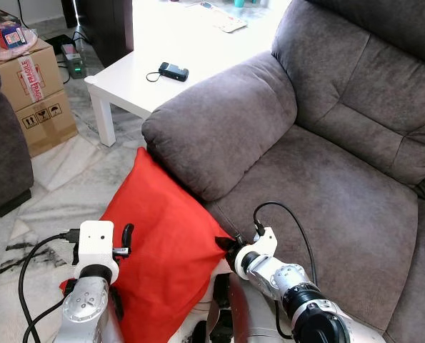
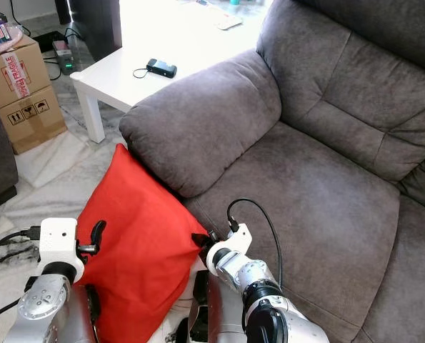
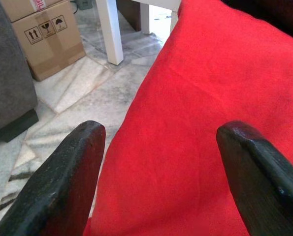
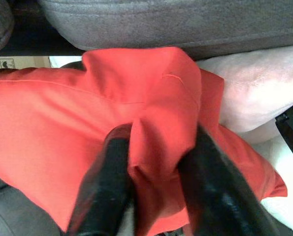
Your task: Move the pillow to the sofa from floor
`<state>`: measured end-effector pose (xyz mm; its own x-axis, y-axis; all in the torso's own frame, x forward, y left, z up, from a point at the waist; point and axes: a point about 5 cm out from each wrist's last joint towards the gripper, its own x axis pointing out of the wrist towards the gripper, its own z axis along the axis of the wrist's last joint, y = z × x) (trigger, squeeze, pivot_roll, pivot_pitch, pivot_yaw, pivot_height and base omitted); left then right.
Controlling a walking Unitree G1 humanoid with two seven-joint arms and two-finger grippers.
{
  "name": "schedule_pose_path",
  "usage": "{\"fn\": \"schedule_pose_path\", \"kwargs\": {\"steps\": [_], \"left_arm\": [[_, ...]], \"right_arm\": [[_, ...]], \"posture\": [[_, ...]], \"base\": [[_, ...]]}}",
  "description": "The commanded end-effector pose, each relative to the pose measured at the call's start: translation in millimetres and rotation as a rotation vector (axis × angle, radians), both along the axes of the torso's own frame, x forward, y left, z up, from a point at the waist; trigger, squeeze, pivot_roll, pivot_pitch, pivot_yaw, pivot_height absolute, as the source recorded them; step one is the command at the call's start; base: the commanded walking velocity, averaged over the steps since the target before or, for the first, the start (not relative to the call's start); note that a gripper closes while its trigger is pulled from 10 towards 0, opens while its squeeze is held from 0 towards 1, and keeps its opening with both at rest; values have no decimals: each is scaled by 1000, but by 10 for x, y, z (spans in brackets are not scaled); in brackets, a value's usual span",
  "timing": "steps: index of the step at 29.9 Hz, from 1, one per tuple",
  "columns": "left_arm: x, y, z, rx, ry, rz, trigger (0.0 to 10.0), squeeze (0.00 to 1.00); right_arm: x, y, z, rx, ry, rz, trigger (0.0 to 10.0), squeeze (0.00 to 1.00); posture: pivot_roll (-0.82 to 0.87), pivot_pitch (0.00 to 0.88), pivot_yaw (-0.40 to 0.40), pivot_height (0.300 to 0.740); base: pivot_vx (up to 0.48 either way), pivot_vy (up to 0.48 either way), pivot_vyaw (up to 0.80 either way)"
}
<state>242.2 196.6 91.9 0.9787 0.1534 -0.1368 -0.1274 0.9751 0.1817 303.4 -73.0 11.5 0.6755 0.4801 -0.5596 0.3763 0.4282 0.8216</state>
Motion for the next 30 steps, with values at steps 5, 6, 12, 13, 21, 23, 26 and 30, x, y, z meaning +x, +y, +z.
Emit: {"fn": "schedule_pose_path", "kwargs": {"steps": [5,6,12,13,21,23,26,30], "left_arm": [[48,2,-16,15,2,0,10000,0],[65,2,-19,17,2,-2,10000,0],[101,7,-24,20,0,-8,10000,0],[112,9,-21,26,-3,-12,10000,0],[194,63,-19,52,-12,-21,10000,0],[215,65,-9,60,-21,-28,10000,0],[238,67,-4,78,-27,-39,10000,0],[244,89,-7,81,-35,-44,10000,0]], "right_arm": [[-23,-53,-35,-29,9,12,0,0],[-28,-61,-41,-30,9,13,0,0],[-22,-81,-40,-73,-21,45,0,0],[-20,-85,-38,-91,-38,61,0,0],[-41,-123,-36,-110,-113,130,0,0],[-30,-144,-31,-147,-144,144,0,0],[34,-160,44,-175,-240,144,10000,0],[75,-170,115,-247,-345,187,10000,0]], "posture": [[154,92,-248,560],[157,85,-246,560],[168,56,-236,560],[172,49,-234,560],[189,0,-212,560],[191,0,-207,560],[193,0,-197,560],[195,0,-185,560]], "base": [[0,0,0],[0,0,0],[0,0,0],[0,0,0],[0,0,0],[0,0,0],[0,0,0],[0,0,0]]}}
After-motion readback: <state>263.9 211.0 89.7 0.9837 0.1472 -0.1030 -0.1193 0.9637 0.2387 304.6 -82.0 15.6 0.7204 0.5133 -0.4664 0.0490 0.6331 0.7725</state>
